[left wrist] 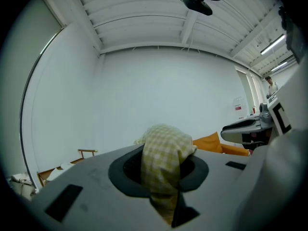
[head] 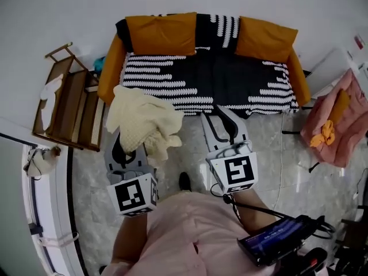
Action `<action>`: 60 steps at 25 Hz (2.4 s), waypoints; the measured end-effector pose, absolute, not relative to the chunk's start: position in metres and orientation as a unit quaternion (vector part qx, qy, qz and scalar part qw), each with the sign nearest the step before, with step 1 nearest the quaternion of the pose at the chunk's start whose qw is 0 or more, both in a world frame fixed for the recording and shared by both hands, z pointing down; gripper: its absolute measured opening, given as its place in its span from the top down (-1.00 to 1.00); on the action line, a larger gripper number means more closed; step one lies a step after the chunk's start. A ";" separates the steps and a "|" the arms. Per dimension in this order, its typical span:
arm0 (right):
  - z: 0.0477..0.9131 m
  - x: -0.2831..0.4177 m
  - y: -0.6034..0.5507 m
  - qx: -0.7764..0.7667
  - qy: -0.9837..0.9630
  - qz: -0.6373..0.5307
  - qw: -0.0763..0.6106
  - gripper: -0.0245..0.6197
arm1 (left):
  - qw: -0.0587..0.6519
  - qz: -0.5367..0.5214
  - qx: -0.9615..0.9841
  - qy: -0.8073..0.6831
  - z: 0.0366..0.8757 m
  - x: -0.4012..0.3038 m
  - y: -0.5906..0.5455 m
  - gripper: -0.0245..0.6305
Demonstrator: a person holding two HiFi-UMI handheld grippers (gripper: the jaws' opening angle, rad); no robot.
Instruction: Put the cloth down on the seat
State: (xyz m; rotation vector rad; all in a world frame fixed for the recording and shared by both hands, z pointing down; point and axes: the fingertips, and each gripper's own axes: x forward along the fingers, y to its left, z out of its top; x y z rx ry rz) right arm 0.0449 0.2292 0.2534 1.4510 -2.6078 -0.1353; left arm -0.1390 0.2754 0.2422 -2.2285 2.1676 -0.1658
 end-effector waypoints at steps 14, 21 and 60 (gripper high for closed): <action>0.247 0.041 0.171 0.524 -0.847 -0.047 0.081 0.60 | 0.005 -0.052 -0.739 0.671 0.248 -0.155 0.201 0.66; 0.276 0.050 0.109 0.526 -0.846 -0.023 0.087 0.60 | -0.008 -0.071 -0.741 0.667 0.271 -0.146 0.139 0.66; 0.248 0.028 -0.207 0.503 -0.860 -0.024 0.081 0.62 | 0.013 -0.064 -0.715 0.696 0.233 -0.172 -0.166 0.66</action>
